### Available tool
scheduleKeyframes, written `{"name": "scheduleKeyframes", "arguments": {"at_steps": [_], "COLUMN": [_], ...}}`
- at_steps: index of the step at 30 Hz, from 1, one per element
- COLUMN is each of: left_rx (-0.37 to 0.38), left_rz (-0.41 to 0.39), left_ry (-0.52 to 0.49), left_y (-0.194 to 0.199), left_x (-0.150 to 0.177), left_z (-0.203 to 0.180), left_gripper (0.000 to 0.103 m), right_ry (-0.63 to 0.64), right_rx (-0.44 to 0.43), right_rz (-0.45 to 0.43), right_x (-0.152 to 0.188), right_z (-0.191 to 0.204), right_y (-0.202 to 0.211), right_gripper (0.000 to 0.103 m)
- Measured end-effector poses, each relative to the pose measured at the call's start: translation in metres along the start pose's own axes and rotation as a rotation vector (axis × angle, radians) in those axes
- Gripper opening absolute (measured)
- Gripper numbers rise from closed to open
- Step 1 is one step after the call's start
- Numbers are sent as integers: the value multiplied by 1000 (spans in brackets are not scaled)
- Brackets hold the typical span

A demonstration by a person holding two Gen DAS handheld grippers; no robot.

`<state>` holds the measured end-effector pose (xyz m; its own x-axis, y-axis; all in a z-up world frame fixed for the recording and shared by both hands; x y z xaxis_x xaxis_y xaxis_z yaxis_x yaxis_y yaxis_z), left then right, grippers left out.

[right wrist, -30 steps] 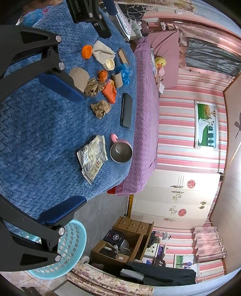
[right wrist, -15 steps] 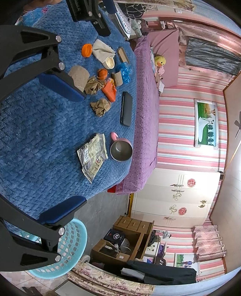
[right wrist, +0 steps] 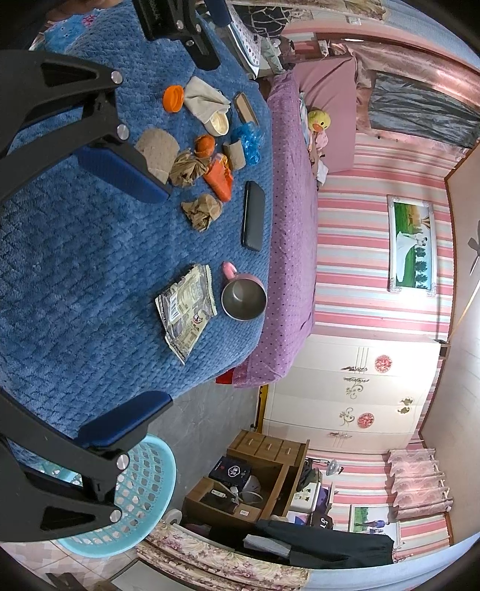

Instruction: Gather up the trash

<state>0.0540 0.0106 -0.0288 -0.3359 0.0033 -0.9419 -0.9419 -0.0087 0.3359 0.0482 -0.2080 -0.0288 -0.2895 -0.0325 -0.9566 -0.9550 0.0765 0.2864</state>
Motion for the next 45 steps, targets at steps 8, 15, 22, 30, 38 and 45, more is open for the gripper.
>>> {"name": "scheduleKeyframes", "arguments": {"at_steps": [8,15,22,30,38,45], "left_rx": [-1,-4,-7,-14,-16,-18], "left_rz": [0,1,9,23,41,51], "left_ry": [0,-4,-4,-21,-42,-22], "left_y": [-1,0,0,-3,-8,-16], "left_x": [1,2,6,7,4,-13], "left_z": [2,4,9,5,3,15], "left_gripper": [98,98,98,98,98,98], "right_ry": [1,0,-2,1,-17,-26], "right_rx": [7,12,19,27,32,31], "right_rz": [-2,-6,-7,-8,6,7], "right_x": [1,0,-1,-2,-2,-19], "right_z": [-1,-1,-3,-4,-10,-14], "right_y": [-1,-1,1,0,-8,-15], "right_gripper": [99,99,99,99,99,99]}}
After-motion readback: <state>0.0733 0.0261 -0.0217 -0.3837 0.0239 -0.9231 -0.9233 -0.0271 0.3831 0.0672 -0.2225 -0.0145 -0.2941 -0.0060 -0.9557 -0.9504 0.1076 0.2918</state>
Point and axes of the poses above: each gripper's, at about its wrist camera, not at the fingertips, and y roughly against the way its jaws point, z to its left, x to its underside, the point moved 6 cm from there along -y, roughly the way its jaws point, and after that the axes turned 6 degrees about -z, right-handed, at the moved point
